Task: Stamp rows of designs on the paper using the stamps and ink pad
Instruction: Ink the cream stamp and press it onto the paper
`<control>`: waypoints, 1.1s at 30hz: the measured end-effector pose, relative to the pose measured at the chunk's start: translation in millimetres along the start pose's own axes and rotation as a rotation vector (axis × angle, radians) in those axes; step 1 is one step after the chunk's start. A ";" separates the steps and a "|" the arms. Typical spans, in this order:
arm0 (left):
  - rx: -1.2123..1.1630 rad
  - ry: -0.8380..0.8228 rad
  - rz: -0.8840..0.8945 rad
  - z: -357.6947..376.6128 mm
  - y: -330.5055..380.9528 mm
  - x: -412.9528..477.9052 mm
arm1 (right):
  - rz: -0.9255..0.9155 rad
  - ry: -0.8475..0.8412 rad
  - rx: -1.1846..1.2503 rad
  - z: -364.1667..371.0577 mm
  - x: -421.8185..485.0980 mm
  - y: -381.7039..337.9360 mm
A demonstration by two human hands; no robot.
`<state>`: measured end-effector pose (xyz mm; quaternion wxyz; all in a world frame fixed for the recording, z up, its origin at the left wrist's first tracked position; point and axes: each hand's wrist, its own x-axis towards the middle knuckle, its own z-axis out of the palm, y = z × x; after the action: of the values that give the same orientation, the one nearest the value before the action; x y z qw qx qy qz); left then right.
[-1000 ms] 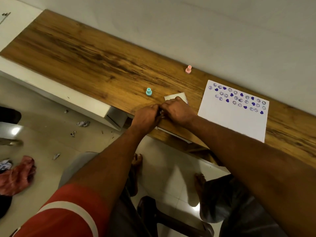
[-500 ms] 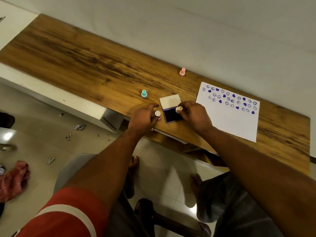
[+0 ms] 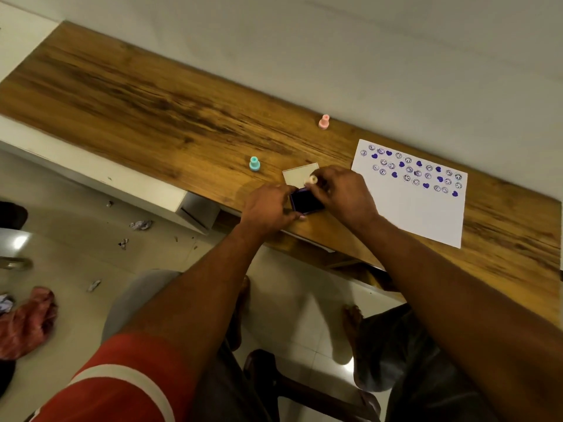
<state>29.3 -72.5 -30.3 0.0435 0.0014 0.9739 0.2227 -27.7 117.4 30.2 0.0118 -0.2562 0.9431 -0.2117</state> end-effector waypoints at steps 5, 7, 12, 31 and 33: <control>-0.006 -0.005 -0.032 -0.5 1.6 2.2 | 0.072 0.001 0.053 12.0 -7.3 -9.7; -0.005 -0.007 -0.035 0.0 2.1 2.1 | 0.139 -0.229 0.013 34.0 -21.1 -8.0; -0.013 0.003 -0.039 -1.7 2.0 0.4 | 0.161 -0.241 0.015 39.4 -15.6 -4.3; 0.143 -0.068 0.140 13.3 102.3 52.0 | 0.438 0.150 0.129 -31.4 -12.9 112.9; 0.205 -0.106 0.148 27.3 112.0 59.1 | 0.453 0.144 0.106 -31.4 -8.9 127.2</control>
<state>-29.0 41.5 -11.1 0.0779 0.0892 0.9851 0.1243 -85.0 233.3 6.4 0.0051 -0.0212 0.9624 -0.2708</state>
